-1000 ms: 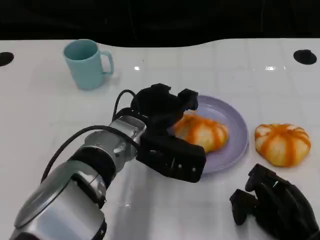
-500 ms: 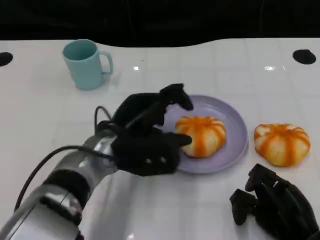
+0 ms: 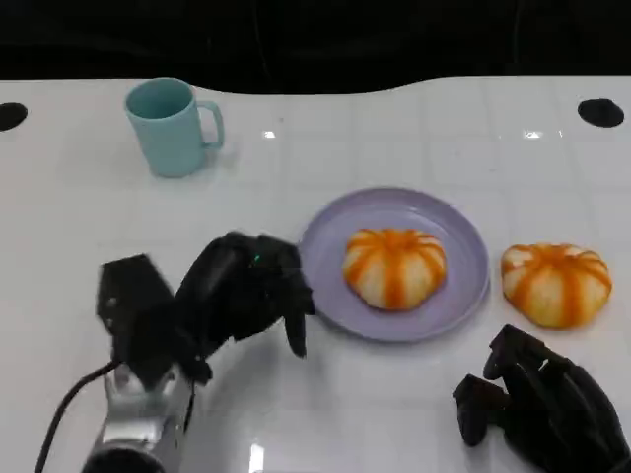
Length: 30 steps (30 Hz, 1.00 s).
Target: Grasp the bread from the table and place it into the plate.
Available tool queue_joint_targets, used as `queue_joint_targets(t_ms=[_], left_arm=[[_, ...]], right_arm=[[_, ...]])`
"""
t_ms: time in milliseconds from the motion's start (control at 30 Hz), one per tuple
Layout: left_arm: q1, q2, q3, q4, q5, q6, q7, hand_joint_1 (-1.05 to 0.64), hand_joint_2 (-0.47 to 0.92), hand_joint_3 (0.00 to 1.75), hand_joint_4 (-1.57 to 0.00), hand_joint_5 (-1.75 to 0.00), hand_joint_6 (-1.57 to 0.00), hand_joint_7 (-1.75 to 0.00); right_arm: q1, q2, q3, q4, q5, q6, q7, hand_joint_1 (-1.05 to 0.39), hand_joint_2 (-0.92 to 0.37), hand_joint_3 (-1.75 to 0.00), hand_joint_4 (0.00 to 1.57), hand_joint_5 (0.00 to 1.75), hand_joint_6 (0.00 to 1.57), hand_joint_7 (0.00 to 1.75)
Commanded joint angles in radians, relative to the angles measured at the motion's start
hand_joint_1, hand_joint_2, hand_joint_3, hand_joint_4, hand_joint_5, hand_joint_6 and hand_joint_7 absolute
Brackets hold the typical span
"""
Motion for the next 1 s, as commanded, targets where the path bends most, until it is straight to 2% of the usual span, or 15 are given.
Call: queue_joint_targets(t_ms=[33,167,333,667,1000], left_arm=[[0.120,0.001,0.024,-0.178,-0.104,0.217,-0.103,-1.05,0.78,0.00,-1.57,-0.77,-1.57,-0.41],[0.225,-0.004,0.026,-0.321,-0.158,0.364,-0.137,-1.05,0.72,0.00,-1.57,-0.75,-1.57,-0.38],[0.315,-0.017,0.024,-0.421,-0.184,0.463,-0.136,-1.05,0.70,0.00,-1.57,-0.77,-1.57,-0.41],[0.368,-0.040,0.048,-0.437,-0.201,0.514,-0.137,-1.05,0.68,0.00,-1.57,-0.82,-1.57,-0.51],[0.356,-0.051,0.065,-0.405,-0.201,0.511,-0.160,-1.05,0.68,0.00,-1.57,-0.81,-1.57,-0.50]], right_arm=[[0.010,-0.011,-0.008,-0.016,0.017,0.012,0.002,-0.58,-0.92,-0.21,0.77,1.71,0.67,1.44],[0.013,-0.012,-0.009,-0.022,0.023,0.020,0.007,-0.58,-0.92,-0.21,0.77,1.72,0.70,1.39],[0.020,-0.014,-0.004,-0.032,0.021,0.020,0.005,-0.57,-0.92,-0.21,0.77,1.72,0.70,1.38],[0.041,-0.017,0.002,-0.063,0.019,0.040,-0.014,-0.58,-0.92,-0.21,0.76,1.72,0.70,1.40],[0.021,-0.026,-0.008,-0.024,0.020,0.017,0.006,-0.57,-0.92,-0.22,0.75,1.73,0.66,1.45]])
